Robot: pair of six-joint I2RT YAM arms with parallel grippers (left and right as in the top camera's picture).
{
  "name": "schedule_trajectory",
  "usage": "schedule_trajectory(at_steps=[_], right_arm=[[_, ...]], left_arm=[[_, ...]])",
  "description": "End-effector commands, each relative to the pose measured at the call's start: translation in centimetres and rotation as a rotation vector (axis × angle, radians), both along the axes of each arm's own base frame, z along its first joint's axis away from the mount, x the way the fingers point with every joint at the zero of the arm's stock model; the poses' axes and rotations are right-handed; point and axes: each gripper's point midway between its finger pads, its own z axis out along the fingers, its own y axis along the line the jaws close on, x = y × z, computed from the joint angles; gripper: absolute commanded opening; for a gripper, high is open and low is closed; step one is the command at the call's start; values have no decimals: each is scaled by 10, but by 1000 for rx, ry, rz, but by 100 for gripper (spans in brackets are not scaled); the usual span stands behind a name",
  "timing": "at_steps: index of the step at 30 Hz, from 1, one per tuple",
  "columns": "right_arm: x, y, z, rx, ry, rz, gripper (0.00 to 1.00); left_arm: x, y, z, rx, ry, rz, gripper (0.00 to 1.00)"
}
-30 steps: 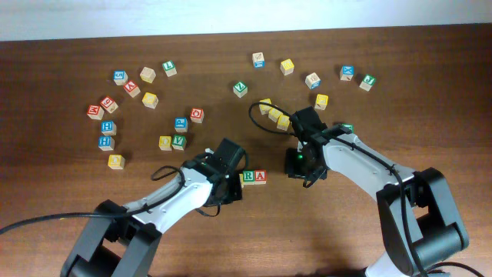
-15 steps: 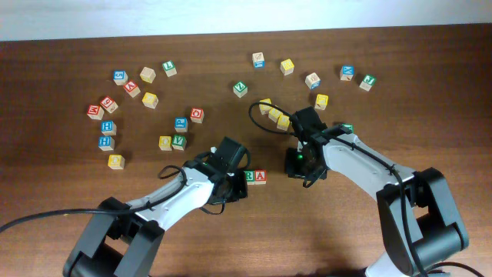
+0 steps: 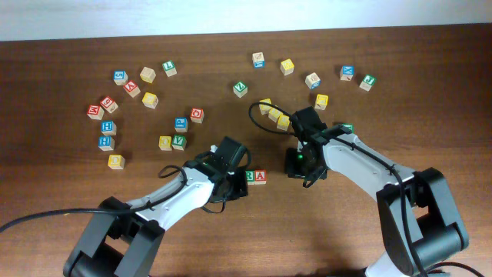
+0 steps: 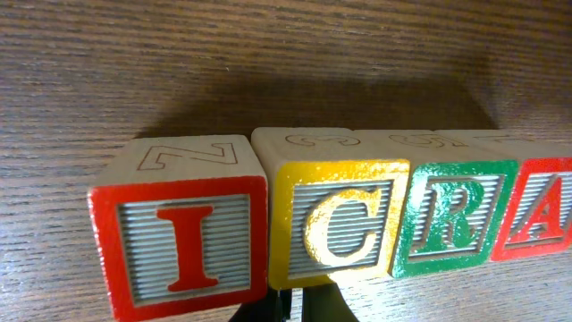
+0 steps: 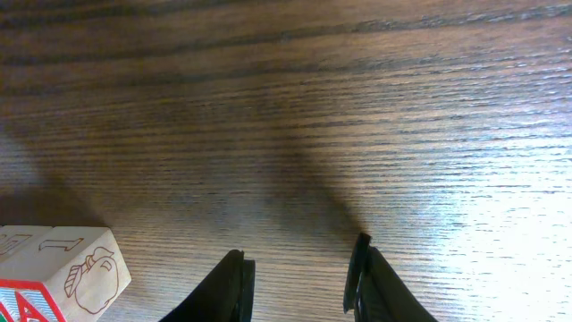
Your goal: Spell out ICRA
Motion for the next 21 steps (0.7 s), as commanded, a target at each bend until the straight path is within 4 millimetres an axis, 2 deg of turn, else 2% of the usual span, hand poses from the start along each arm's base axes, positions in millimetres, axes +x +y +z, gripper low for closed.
schedule_trajectory(at_steps=[1, 5, 9, 10, 12, 15, 16, 18, 21], right_arm=[[1, -3, -1, -11, -3, -12, 29], [1, -3, -1, -11, -2, -11, 29], [1, -3, -1, -11, -3, -11, 29], [0, -3, -1, -11, -2, -11, 29], [-2, -3, -1, -14, 8, -11, 29], [-3, -3, -1, -12, 13, -11, 28], [-6, 4, 0, 28, 30, -5, 25], [-10, 14, 3, 88, 50, 4, 22], [-9, 15, 3, 93, 46, 5, 16]], left_arm=[[-4, 5, -7, 24, 14, 7, 0], [-13, 10, -1, 48, 62, 4, 0], [-12, 11, 27, 55, 30, -65, 0], [-9, 17, 35, 70, 11, -52, 0], [0, 45, 42, 121, -1, 23, 0], [16, 84, 42, 140, 8, 122, 0], [20, 95, 42, 140, 10, 161, 0], [23, 103, 41, 143, 16, 185, 0], [29, 105, 34, 152, 3, 178, 0]])
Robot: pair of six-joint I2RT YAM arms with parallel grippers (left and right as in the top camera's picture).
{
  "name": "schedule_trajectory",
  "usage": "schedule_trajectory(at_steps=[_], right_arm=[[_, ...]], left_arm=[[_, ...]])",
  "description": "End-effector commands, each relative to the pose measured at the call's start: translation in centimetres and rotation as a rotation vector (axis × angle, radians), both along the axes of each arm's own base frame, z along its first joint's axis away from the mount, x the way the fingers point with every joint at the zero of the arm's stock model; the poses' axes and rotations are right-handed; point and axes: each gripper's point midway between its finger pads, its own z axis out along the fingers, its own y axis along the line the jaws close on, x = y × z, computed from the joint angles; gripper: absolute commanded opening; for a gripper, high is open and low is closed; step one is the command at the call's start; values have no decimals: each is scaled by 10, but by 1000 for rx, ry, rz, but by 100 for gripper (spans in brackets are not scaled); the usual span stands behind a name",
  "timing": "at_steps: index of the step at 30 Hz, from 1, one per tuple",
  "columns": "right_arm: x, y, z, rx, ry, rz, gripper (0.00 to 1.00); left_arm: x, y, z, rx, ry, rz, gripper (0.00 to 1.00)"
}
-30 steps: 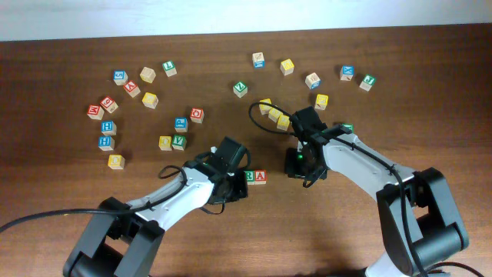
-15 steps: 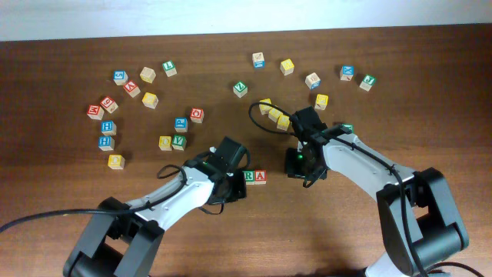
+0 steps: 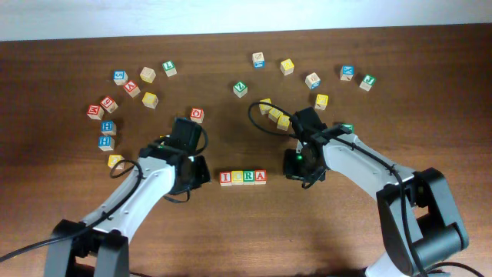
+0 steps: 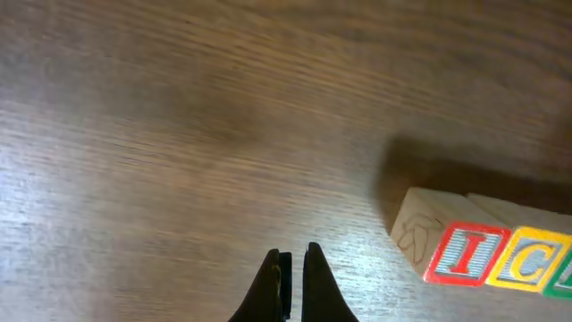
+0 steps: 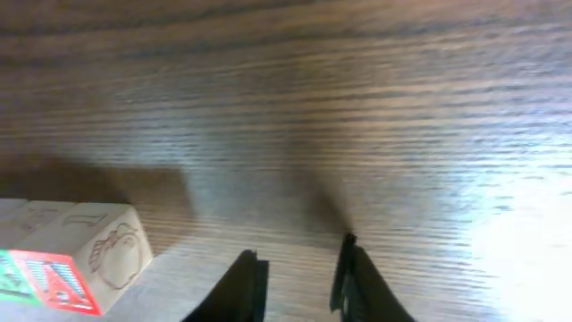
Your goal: Spell out ICRA
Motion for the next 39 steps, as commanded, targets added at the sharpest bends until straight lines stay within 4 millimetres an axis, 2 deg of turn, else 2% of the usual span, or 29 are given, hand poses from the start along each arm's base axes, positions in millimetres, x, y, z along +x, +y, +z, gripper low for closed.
schedule_trajectory(at_steps=[1, 6, 8, 10, 15, 22, 39], right_arm=[[-1, 5, 1, 34, 7, 2, 15], [0, 8, 1, 38, -3, 9, 15], [-1, 15, 2, 41, -12, 29, 15], [-1, 21, 2, 44, -25, 47, 15], [4, 35, 4, 62, -58, 39, 15], [0, 50, 5, 68, -79, 80, 15], [0, 55, 6, 84, -84, 88, 16]], left_arm=[[10, 1, -6, 18, -17, -25, 0], [6, -18, -31, -71, 62, -43, 0], [7, -22, -34, -92, 65, -46, 0], [10, -38, -31, -175, 48, -114, 0], [12, -41, -30, -184, 40, -127, 0], [13, -49, -29, -187, 19, -158, 0], [10, -57, -27, -237, 33, -168, 0]])
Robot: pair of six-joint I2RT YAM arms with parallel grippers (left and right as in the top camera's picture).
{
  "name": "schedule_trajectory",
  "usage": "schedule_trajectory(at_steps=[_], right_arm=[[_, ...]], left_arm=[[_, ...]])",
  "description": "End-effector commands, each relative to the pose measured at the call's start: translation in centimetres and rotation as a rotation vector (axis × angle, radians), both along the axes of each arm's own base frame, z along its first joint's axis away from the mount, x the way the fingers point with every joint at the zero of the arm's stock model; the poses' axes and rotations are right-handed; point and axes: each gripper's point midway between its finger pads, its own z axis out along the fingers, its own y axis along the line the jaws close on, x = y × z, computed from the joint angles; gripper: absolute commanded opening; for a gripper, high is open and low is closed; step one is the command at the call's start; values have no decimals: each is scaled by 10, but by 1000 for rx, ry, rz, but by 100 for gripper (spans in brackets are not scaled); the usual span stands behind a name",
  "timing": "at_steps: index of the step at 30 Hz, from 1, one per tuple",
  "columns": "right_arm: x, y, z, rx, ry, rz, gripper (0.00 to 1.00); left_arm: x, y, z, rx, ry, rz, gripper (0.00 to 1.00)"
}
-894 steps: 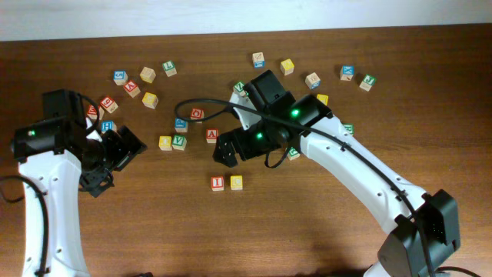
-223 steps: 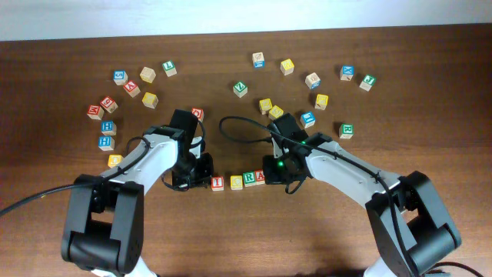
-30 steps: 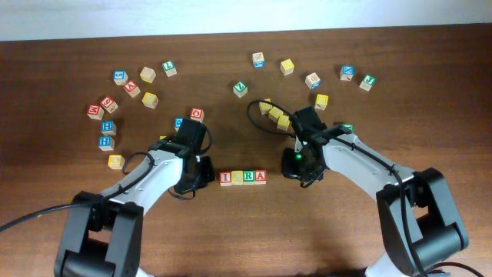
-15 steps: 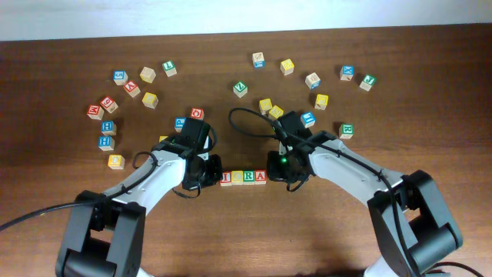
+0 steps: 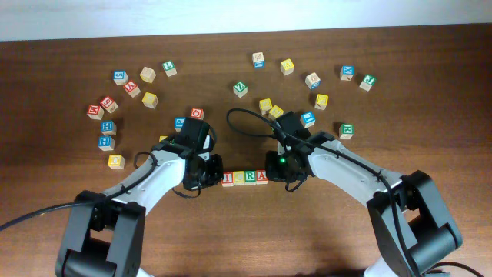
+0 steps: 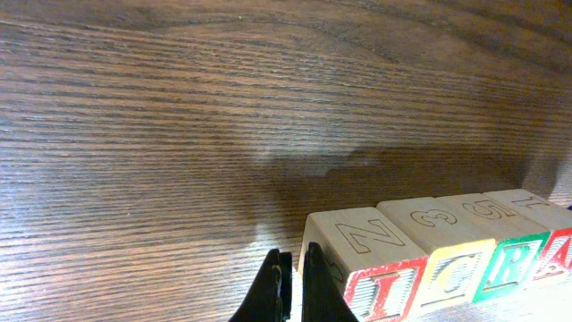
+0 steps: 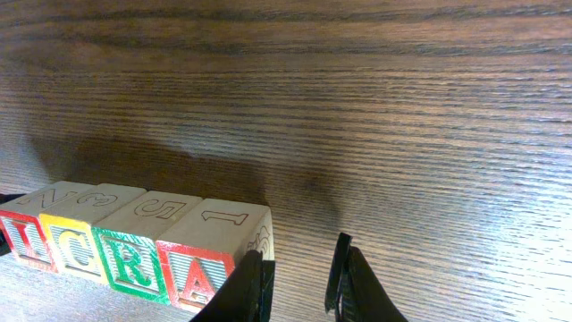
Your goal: Spell out ICRA
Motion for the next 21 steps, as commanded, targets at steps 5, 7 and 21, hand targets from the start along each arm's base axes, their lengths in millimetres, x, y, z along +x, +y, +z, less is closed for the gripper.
schedule_trajectory(at_steps=[5, 7, 21], right_arm=[[-5, 6, 1, 28, 17, 8, 16], [-5, 6, 1, 27, 19, 8, 15], [-6, -32, -10, -179, 3, -36, 20]], left_arm=[[1, -5, 0, -19, 2, -23, 0], [1, -5, 0, -19, 2, -23, 0], [-31, 34, -10, 184, 122, -4, 0]])
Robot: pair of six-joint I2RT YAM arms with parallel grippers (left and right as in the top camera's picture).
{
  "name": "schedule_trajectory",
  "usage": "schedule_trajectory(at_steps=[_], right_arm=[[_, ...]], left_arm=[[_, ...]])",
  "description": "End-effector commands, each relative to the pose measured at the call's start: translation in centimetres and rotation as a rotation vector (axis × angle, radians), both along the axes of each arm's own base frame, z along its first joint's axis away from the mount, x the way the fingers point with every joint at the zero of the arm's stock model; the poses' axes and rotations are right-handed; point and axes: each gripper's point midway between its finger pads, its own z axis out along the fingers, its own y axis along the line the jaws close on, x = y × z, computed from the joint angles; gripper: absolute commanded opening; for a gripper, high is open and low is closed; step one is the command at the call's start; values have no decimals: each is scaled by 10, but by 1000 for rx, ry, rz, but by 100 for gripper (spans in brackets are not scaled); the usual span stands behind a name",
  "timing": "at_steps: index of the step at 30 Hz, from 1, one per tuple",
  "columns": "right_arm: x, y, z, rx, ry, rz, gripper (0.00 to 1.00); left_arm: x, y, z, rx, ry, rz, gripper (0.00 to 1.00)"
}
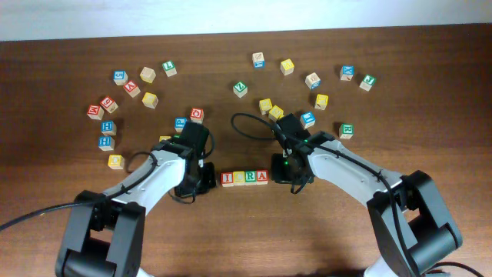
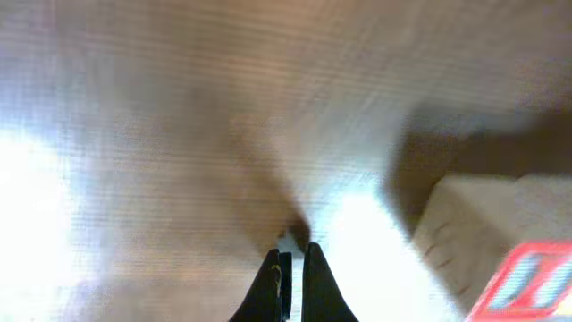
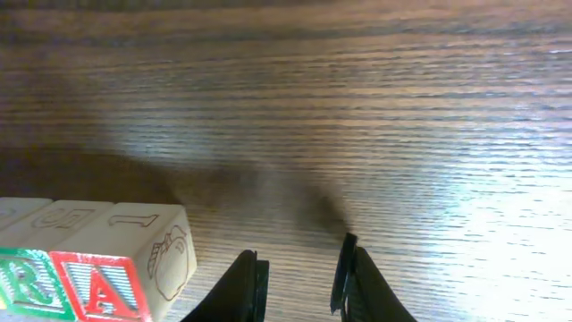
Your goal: Spell out ICRA
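Four letter blocks stand in a row reading I (image 1: pixel 226 178), C (image 1: pixel 237 178), R (image 1: pixel 249 178), A (image 1: pixel 261 178) at the table's middle front. My left gripper (image 1: pixel 208 178) sits just left of the I block, shut with nothing in it. In the blurred left wrist view its fingertips (image 2: pixel 290 268) meet, and the I block (image 2: pixel 500 241) lies to the right, apart from them. My right gripper (image 1: pixel 278 175) is just right of the A block. Its jaws (image 3: pixel 299 273) stand a little open and empty, with the A block (image 3: pixel 98 286) off to the left.
Many loose letter blocks lie scattered across the back of the wooden table (image 1: pixel 246 231): a group at the left (image 1: pixel 108 127), several behind the left arm (image 1: pixel 197 115), yellow ones behind the right arm (image 1: pixel 267 105), and more at the back right (image 1: pixel 347 73).
Both grippers have drawn slightly away from the row's ends: the left to the left of the I block, the right to the right of the A block. The row has not shifted.
At first my left gripper was right at the I, C, R, A row and the right stood open beside the A. Then the left was off to the left, shut, and the right jaws had narrowed. Later both were at the row's ends; now both stand slightly clear.
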Motion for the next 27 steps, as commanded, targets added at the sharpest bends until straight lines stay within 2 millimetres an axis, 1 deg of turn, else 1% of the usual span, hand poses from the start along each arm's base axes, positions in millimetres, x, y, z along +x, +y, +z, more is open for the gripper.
schedule_trajectory(at_steps=[1, 2, 4, 7, 10, 13, 16, 19, 27], right_arm=[[-1, -4, -2, -27, -5, -5, 20], [0, -3, -1, -25, -9, -5, 21], [2, -4, -1, -30, -16, -6, 21], [4, -6, -1, -44, -29, -10, 21], [5, -6, -1, -42, -31, -10, 21], [5, -6, -1, -42, -31, -10, 21], [5, -6, -1, -42, -31, -10, 21], [5, -6, -1, -42, -31, -10, 21], [5, -6, -1, -42, -31, -10, 22]], left_arm=[[-12, -5, 0, -27, 59, -18, 0], [-15, -12, 1, -72, 76, -20, 0], [-21, -21, 3, -100, 95, -36, 0], [-31, -37, 3, -96, 100, -101, 0], [-35, -45, 2, -73, 93, -107, 0], [-31, -47, 0, -44, 61, -116, 0], [-20, -45, -1, -10, 5, -123, 0], [-12, -49, 0, -22, -30, -123, 0], [-5, -53, 1, -36, -59, -123, 0]])
